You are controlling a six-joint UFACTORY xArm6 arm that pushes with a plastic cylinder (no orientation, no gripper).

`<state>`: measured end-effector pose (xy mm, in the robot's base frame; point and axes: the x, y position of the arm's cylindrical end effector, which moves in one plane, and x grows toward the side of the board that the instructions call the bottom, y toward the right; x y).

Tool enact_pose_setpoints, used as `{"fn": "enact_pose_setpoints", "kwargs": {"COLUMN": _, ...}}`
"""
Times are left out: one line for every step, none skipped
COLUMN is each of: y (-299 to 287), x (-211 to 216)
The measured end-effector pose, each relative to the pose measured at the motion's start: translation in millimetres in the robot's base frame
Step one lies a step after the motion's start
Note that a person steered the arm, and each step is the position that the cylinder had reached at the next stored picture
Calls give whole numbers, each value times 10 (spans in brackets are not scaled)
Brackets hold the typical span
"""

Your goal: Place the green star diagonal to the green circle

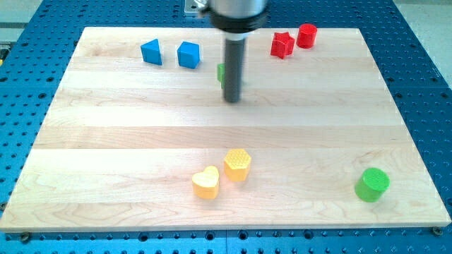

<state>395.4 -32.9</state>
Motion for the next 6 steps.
{"fn": "enact_pose_setpoints", "kwargs": {"y": -689, "x": -314}}
{"fn": "enact_pose_setpoints", "kwargs": {"y": 181, "x": -586}}
{"fn": "enact_pose_setpoints", "kwargs": {"y": 1015, "x": -127}}
{"fn": "enact_pose_setpoints", "kwargs": {"y": 1194, "x": 118}}
{"fn": "enact_pose_setpoints", "kwargs": {"y": 1085, "x": -370}}
{"fn": "enact_pose_setpoints", "kwargs": {"y": 1541, "x": -347}}
